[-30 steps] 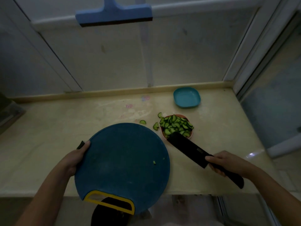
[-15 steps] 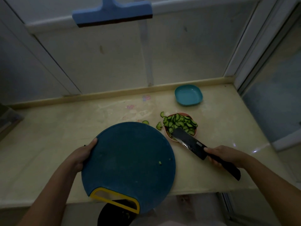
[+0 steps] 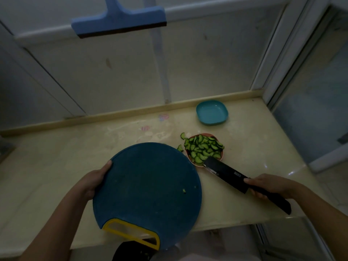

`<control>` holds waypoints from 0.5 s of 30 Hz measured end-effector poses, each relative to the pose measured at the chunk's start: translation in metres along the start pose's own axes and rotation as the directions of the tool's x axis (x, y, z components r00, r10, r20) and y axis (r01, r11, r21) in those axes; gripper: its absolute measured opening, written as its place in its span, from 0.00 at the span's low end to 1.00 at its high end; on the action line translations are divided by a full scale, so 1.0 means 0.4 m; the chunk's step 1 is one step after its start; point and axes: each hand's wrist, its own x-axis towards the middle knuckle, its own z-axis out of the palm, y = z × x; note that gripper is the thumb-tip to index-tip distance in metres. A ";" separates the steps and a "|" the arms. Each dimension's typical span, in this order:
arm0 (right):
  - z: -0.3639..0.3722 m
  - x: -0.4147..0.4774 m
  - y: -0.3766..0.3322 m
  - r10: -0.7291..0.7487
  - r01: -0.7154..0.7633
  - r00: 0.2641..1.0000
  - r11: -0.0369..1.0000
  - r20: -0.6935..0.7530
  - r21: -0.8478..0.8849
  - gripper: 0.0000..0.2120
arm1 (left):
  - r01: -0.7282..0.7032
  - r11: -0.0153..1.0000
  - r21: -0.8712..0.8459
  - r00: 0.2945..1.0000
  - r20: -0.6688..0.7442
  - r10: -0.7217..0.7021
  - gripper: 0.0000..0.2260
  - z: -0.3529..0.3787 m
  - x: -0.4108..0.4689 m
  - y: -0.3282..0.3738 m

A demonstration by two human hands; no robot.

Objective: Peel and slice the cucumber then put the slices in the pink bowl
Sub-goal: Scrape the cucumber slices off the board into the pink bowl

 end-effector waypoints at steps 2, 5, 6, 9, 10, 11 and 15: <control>-0.003 -0.012 0.003 0.020 -0.020 1.000 0.999 0.003 -0.036 0.22 | 0.004 1.000 -0.001 1.000 0.011 -0.004 0.24 -0.006 0.008 -0.003; -0.010 -0.043 0.008 0.022 -0.022 1.000 0.998 -0.015 -0.062 0.22 | 0.003 1.000 -0.008 1.000 0.017 -0.003 0.23 -0.016 0.013 -0.007; -0.010 -0.056 0.003 0.003 -0.003 1.000 0.998 -0.015 -0.061 0.22 | 0.008 1.000 -0.002 1.000 0.013 -0.008 0.24 -0.019 0.014 -0.008; 0.010 -0.094 -0.048 -0.156 0.151 0.983 0.987 -0.093 -0.053 0.22 | 0.016 1.000 -0.013 1.000 0.016 -0.016 0.25 -0.029 0.022 -0.017; 0.025 -0.100 -0.073 -0.241 0.229 0.956 0.969 -0.166 -0.089 0.21 | 0.021 1.000 -0.015 1.000 0.019 -0.021 0.26 -0.032 0.026 -0.021; 0.045 -0.105 -0.099 -0.335 0.294 0.907 0.938 -0.256 -0.185 0.19 | 0.021 1.000 -0.023 1.000 0.023 -0.021 0.26 -0.033 0.033 -0.025; 0.135 -0.088 -0.206 -0.679 0.357 0.689 0.622 -0.253 -0.697 0.21 | 0.018 0.999 -0.046 0.999 0.048 -0.016 0.26 -0.014 0.036 -0.033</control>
